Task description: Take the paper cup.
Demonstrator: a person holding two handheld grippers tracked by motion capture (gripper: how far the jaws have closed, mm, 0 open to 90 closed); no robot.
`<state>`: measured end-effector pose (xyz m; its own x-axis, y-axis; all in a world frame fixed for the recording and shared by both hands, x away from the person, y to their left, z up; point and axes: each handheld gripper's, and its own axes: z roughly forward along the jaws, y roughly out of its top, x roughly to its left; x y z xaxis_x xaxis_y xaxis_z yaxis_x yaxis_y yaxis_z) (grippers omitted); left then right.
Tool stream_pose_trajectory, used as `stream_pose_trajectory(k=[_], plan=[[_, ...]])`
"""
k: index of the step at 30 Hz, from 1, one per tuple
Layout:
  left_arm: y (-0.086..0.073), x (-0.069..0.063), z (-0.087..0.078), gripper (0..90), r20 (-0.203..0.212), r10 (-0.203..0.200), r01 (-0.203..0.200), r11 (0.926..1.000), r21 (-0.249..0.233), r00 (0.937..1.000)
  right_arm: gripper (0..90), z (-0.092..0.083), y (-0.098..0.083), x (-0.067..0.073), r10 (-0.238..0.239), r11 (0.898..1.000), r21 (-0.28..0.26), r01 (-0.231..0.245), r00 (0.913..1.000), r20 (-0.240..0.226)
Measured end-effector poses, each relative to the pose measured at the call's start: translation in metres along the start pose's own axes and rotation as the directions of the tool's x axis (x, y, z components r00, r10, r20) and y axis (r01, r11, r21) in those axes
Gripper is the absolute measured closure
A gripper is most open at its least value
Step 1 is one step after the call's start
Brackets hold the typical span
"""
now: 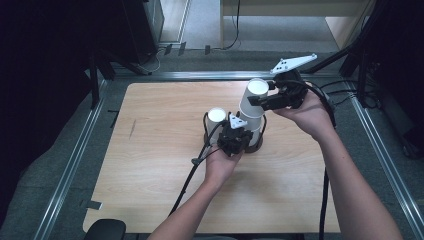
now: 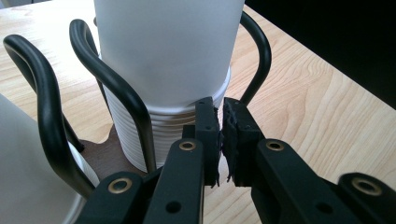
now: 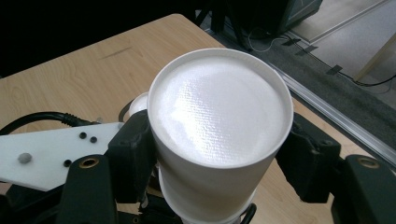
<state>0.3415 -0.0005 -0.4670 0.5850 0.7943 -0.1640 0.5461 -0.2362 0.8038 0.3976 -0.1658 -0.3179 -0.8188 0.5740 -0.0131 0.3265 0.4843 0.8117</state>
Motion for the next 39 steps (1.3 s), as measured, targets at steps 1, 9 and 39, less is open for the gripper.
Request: stream_pose_trajectory(k=[1,9,39], plan=[[0.000,0.000,0.000,84.5,0.001,-0.005,0.005,1.0000,0.000,1.0000,33.5,-0.002,0.002,0.000,-0.007,1.000,-0.002,0.007,1.0000,0.000],[-0.001,0.000,0.000,82.8,0.008,0.000,0.000,1.0000,0.009,1.0000,33.6,-0.023,0.010,0.003,-0.008,1.000,-0.013,0.008,0.9999,-0.008],[-0.012,0.029,-0.074,47.9,0.360,0.152,-0.187,0.9802,0.065,0.9206,33.2,-0.062,-0.064,0.040,-0.041,0.999,0.007,0.042,0.9882,-0.148]])
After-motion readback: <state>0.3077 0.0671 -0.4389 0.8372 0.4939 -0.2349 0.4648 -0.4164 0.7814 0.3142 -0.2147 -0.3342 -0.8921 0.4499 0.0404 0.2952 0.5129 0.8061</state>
